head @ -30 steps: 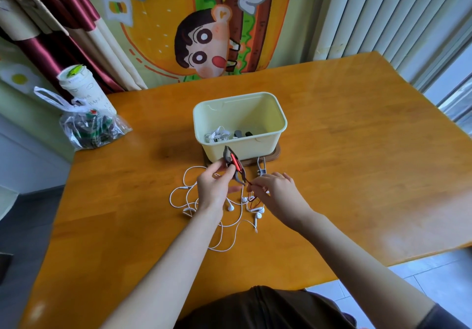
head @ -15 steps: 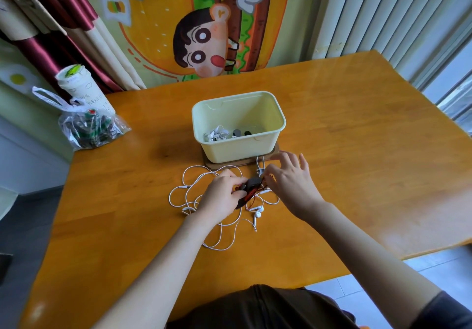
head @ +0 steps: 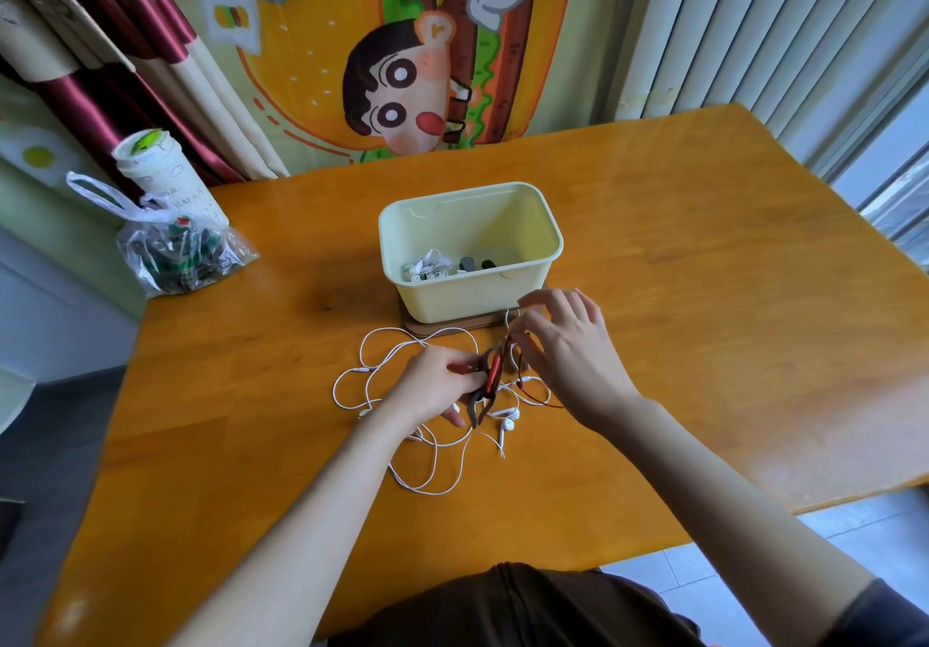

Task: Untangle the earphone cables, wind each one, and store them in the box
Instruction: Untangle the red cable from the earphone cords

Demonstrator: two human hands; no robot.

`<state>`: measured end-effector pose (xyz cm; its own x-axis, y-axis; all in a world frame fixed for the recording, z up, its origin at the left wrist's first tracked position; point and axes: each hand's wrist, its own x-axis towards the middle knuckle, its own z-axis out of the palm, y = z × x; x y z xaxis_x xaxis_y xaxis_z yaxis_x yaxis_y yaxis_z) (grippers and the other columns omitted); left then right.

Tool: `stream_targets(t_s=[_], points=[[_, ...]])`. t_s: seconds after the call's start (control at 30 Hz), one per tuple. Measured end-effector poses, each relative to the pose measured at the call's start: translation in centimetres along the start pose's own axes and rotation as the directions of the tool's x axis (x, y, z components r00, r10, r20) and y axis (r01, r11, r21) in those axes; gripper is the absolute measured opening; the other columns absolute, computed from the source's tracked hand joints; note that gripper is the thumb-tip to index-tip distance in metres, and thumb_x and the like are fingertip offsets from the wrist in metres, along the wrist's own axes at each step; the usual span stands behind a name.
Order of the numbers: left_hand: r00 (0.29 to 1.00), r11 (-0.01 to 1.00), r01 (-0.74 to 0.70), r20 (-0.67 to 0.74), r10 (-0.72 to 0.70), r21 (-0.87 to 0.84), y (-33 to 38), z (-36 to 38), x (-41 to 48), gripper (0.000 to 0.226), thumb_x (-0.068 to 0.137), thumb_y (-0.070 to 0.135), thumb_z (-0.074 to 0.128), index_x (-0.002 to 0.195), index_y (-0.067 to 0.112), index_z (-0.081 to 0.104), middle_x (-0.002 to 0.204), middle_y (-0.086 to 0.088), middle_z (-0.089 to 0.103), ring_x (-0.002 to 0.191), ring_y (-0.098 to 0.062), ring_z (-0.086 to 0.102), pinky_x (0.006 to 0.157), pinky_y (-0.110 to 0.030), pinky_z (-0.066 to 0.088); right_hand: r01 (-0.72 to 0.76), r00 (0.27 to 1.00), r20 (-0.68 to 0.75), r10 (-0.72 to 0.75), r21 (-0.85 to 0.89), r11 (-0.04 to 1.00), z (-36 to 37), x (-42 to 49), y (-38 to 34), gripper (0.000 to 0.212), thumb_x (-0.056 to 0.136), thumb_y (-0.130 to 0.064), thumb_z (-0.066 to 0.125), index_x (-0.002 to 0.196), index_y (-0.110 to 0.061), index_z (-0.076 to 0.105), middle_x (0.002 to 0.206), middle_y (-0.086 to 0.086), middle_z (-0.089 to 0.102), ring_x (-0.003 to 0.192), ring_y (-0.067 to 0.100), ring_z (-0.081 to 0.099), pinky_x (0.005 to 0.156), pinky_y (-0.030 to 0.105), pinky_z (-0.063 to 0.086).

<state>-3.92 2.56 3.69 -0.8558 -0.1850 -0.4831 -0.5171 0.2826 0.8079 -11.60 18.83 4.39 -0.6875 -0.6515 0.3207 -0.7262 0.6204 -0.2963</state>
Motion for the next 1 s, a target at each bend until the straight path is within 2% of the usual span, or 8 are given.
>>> stream_targets(t_s=[0.13,0.23,0.37,0.53,0.63,0.73,0.83,1.0], points=[[0.994,0.996,-0.061,0.09,0.055,0.059,0.8,0.0,-0.5,0.033,0.092,0.012,0.06,0.125,0.014,0.061,0.108,0.0,0.066,0.083,-0.015,0.066,0.046,-0.02,0.049,-0.019,1.0,0.007,0.019,-0.021,1.0,0.7,0.1,0.2,0.015,0.091,-0.027,0.055,0.089,-0.017,0.066,0.108,0.006,0.06,0.101,0.031,0.056,0.1,0.051,0.038],[0.991,0.997,-0.078,0.11,0.078,-0.004,0.9,0.0,-0.9,0.032,0.093,0.009,0.057,0.125,0.013,0.061,0.104,0.003,0.066,0.079,-0.012,0.063,0.047,-0.019,0.048,-0.045,0.999,-0.012,0.044,-0.041,0.998,0.7,0.0,0.6,0.024,0.092,-0.033,0.046,0.088,-0.02,0.065,0.105,0.004,0.06,0.099,0.029,0.058,0.098,0.05,0.04],[0.99,0.995,-0.055,0.125,0.065,-0.081,0.7,0.3,-1.1,0.03,0.094,0.011,0.057,0.123,0.012,0.062,0.106,0.001,0.068,0.082,-0.011,0.065,0.048,-0.02,0.049,-0.061,0.998,-0.038,0.058,-0.059,0.996,0.5,-0.1,0.6,0.006,0.088,-0.024,0.065,0.089,-0.019,0.067,0.105,0.005,0.061,0.1,0.03,0.058,0.098,0.051,0.04],[0.988,0.987,-0.031,0.147,0.055,-0.159,0.9,0.1,-1.3,0.025,0.094,0.009,0.056,0.118,0.012,0.065,0.098,0.005,0.07,0.072,-0.002,0.067,0.048,-0.02,0.049,-0.097,0.994,-0.059,0.093,-0.065,0.993,0.6,-0.2,0.8,0.004,0.086,-0.021,0.068,0.089,-0.018,0.067,0.105,0.006,0.061,0.099,0.03,0.058,0.097,0.051,0.041],[0.984,0.978,-0.059,0.152,0.09,-0.2,0.9,-0.2,-1.5,0.025,0.093,0.009,0.058,0.116,0.013,0.066,0.103,0.006,0.07,0.079,-0.005,0.067,0.049,-0.021,0.049,-0.096,0.995,-0.039,0.093,-0.074,0.993,0.9,-0.2,0.8,0.006,0.084,-0.022,0.069,0.088,-0.019,0.069,0.105,0.005,0.062,0.098,0.031,0.059,0.095,0.051,0.042],[0.983,0.961,-0.103,0.12,0.137,-0.258,1.1,-0.3,-1.4,0.026,0.092,0.009,0.06,0.115,0.019,0.066,0.11,0.003,0.07,0.087,-0.014,0.067,0.05,-0.024,0.05,-0.134,0.991,0.006,0.135,-0.033,0.99,1.3,-0.3,0.6,0.008,0.085,-0.023,0.068,0.091,-0.018,0.071,0.105,0.006,0.063,0.098,0.032,0.058,0.091,0.048,0.044],[0.98,0.896,-0.151,0.058,0.192,-0.418,1.6,-0.1,-1.4,0.026,0.092,0.005,0.057,0.113,0.018,0.065,0.107,0.001,0.069,0.082,-0.012,0.067,0.045,-0.023,0.049,-0.162,0.987,0.024,0.161,0.04,0.986,1.7,-0.7,0.4,0.012,0.086,-0.022,0.067,0.095,-0.016,0.071,0.106,0.008,0.063,0.097,0.034,0.058,0.083,0.045,0.046],[0.985,0.742,-0.171,-0.114,0.127,-0.648,2.1,0.4,-1.0,0.023,0.094,0.005,0.053,0.103,0.021,0.066,0.093,0.003,0.072,0.078,-0.01,0.067,0.046,-0.019,0.049,-0.176,0.98,0.108,0.166,0.088,0.98,2.3,-1.2,-0.6,0.02,0.091,-0.026,0.059,0.103,-0.013,0.07,0.113,0.008,0.06,0.106,0.031,0.053,0.087,0.041,0.041]])
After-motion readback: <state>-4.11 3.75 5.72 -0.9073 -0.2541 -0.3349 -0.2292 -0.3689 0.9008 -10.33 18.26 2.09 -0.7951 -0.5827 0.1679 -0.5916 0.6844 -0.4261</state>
